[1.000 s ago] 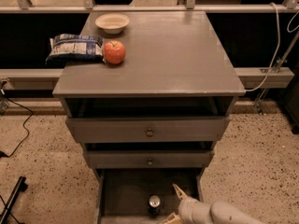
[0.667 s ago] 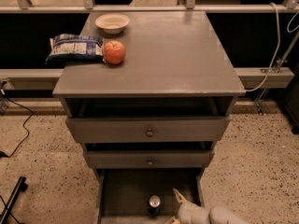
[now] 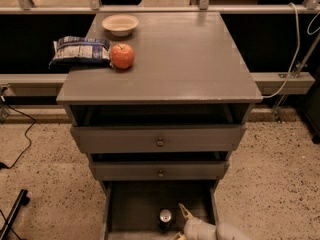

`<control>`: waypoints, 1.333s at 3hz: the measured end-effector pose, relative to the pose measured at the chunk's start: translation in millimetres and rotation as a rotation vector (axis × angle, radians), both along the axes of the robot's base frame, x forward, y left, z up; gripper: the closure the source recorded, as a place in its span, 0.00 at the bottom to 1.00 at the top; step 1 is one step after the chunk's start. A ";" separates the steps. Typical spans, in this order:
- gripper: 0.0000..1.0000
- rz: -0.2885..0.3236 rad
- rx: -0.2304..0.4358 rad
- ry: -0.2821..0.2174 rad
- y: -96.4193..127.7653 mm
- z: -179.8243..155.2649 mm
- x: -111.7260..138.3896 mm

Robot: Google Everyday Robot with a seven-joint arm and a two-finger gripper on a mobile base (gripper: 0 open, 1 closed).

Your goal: Pick pepsi can from bottom drawer and place on counter

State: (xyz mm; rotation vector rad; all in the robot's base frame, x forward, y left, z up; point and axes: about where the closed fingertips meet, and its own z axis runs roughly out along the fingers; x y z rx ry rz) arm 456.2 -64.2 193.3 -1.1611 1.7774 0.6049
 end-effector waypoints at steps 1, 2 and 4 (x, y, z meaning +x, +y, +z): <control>0.00 0.003 -0.008 0.008 4.8 -0.7 -0.7; 0.00 0.004 -0.010 0.009 5.6 -0.9 -0.8; 0.07 -0.059 0.125 0.020 12.1 -2.7 13.4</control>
Offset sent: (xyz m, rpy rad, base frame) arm 0.0123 0.0135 -0.0072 0.0738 0.0326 -0.0627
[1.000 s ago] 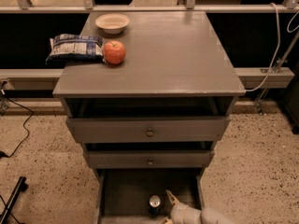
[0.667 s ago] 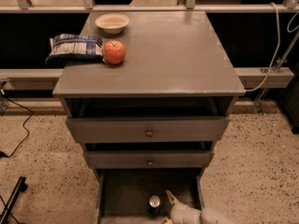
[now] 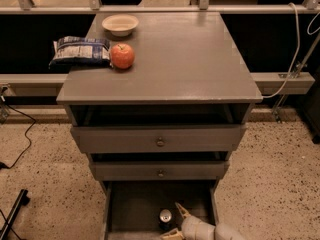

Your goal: Pick pepsi can from bottom drawer and place on counter

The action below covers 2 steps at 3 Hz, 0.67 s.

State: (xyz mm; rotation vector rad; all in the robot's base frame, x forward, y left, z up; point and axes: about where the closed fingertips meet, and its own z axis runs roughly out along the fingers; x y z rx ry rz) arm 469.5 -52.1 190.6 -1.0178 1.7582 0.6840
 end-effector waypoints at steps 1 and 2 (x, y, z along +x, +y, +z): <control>0.01 -0.013 0.036 0.003 4.2 -0.5 7.5; 0.04 -0.020 0.063 0.006 8.5 -2.2 11.4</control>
Offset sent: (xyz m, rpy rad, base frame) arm 0.0173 0.0092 -0.0043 0.0922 0.0089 -0.0327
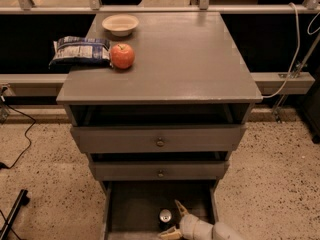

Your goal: Pick pepsi can from bottom drawer and place on counter

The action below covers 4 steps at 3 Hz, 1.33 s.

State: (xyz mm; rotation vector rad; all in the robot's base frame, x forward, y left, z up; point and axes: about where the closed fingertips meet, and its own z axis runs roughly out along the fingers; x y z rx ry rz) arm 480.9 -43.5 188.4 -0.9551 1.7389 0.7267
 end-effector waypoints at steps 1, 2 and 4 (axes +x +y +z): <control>0.09 -0.002 0.024 -0.005 4.9 -0.2 4.6; 0.20 0.004 0.041 -0.014 11.8 -0.3 9.4; 0.58 0.018 0.091 -0.056 20.2 13.8 11.2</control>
Offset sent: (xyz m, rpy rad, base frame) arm 0.0173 0.0169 -0.0006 0.0575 -0.0277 0.0082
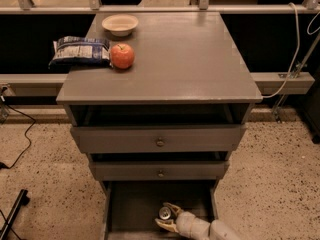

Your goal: Pick pepsi can from bottom drawer and place on counter

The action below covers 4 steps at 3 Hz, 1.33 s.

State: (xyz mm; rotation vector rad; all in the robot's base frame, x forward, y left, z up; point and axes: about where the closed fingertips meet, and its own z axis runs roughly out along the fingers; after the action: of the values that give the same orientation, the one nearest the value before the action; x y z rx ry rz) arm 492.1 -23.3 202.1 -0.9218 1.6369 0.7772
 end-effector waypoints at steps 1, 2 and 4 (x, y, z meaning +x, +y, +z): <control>0.81 0.066 0.068 -0.083 2.9 67.2 -2.4; 1.00 0.231 0.101 -0.202 5.7 198.6 -21.1; 1.00 0.354 0.028 -0.292 -1.3 296.9 -24.4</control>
Offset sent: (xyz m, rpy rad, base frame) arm -0.0290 -0.0084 0.3368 0.0919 -0.3549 0.3934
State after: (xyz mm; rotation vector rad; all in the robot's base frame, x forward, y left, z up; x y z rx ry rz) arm 467.8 -24.6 499.0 -1.2619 1.2222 0.8545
